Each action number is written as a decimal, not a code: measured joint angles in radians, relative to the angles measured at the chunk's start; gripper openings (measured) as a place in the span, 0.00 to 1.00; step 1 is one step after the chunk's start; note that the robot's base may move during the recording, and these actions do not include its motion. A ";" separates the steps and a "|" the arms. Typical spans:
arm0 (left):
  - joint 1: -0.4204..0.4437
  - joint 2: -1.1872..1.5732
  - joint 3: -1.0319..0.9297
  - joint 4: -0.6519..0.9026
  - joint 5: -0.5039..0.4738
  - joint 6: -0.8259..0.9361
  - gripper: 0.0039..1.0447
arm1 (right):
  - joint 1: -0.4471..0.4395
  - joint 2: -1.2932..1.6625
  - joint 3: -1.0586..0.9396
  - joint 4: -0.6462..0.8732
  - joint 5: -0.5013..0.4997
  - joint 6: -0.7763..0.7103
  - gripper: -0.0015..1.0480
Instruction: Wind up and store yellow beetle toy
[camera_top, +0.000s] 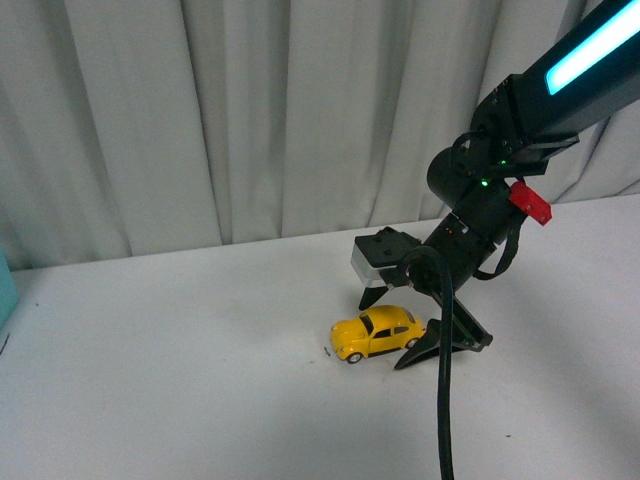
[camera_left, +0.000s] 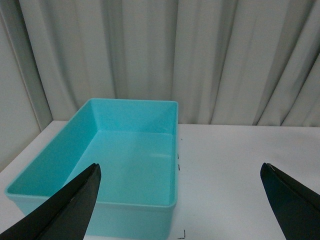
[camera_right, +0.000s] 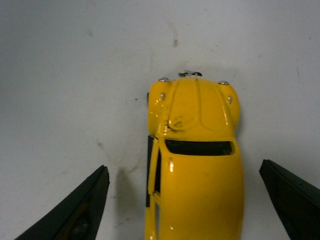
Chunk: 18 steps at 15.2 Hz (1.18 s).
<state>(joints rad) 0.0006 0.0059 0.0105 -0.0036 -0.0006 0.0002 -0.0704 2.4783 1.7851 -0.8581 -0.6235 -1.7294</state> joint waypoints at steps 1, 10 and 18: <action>0.000 0.000 0.000 0.000 0.000 0.000 0.94 | 0.012 0.008 0.019 0.006 0.008 0.000 0.65; 0.000 0.000 0.000 0.000 0.000 0.000 0.94 | 0.045 0.006 0.006 0.052 0.001 0.186 0.40; 0.000 0.000 0.000 0.000 0.000 0.000 0.94 | 0.020 -0.026 -0.075 0.098 -0.011 0.184 0.40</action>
<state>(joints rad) 0.0006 0.0059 0.0105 -0.0040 -0.0006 0.0002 -0.0502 2.4523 1.7100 -0.7605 -0.6342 -1.5455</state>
